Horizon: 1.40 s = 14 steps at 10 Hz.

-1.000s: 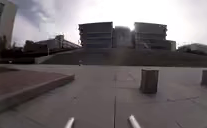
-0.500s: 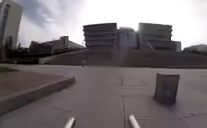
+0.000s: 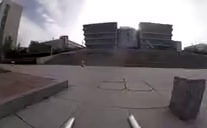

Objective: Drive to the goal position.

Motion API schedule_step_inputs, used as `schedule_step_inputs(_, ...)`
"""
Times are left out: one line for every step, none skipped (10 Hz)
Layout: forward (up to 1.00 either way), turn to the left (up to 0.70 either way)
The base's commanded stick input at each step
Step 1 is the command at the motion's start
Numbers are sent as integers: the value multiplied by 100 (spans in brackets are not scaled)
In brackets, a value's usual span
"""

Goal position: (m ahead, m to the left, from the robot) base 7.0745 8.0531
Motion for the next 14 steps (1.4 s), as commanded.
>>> schedule_step_inputs(100, 7)
schedule_step_inputs(100, 27)
schedule_step_inputs(100, 23)
schedule_step_inputs(100, 0)
schedule_step_inputs(100, 0)
schedule_step_inputs(100, 0)
schedule_step_inputs(100, 0)
schedule_step_inputs(100, 0)
schedule_step_inputs(100, 0)
schedule_step_inputs(100, 7)
schedule_step_inputs(100, 19)
schedule_step_inputs(100, 27)
schedule_step_inputs(100, 27)
schedule_step_inputs(100, 27)
